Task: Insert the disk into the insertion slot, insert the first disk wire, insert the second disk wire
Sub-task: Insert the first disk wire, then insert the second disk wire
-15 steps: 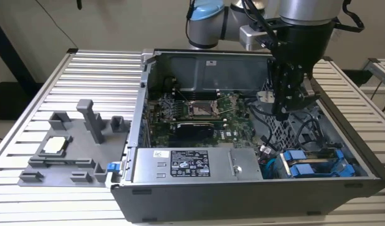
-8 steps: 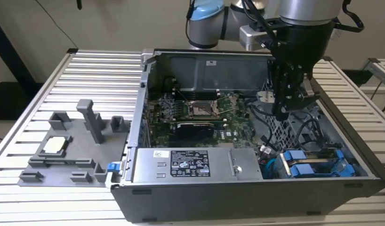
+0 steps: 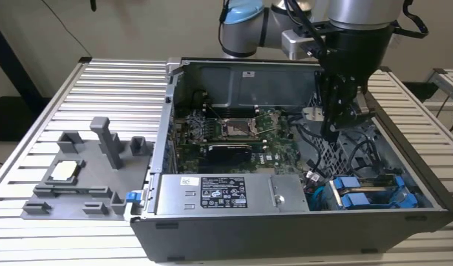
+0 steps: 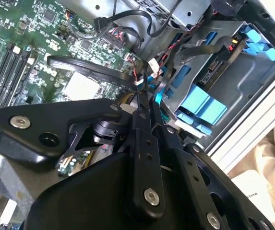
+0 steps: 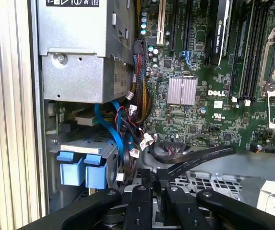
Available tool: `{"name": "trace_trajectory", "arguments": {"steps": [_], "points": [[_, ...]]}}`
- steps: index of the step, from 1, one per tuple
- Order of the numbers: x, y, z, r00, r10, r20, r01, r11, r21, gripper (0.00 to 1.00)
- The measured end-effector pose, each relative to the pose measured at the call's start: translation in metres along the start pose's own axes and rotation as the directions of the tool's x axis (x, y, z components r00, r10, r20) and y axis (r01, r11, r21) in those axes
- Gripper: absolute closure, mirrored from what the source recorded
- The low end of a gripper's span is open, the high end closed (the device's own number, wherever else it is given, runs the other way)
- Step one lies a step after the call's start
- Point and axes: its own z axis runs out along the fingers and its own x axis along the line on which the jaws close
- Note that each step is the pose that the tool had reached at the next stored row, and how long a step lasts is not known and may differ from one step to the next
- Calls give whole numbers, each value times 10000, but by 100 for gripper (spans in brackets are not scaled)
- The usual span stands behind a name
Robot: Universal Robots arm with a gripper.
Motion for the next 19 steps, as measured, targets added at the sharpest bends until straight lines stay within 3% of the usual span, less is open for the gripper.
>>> {"name": "trace_trajectory", "arguments": {"steps": [2, 3, 19], "points": [[-24, -1, 3, 9997, -28, -236, 28, 10000, -13, 83], [-32, -2, 4, 9996, -36, -290, 35, 10000, -15, 83], [-37, -2, 3, 9995, -37, -298, 37, 10000, -16, 83]]}}
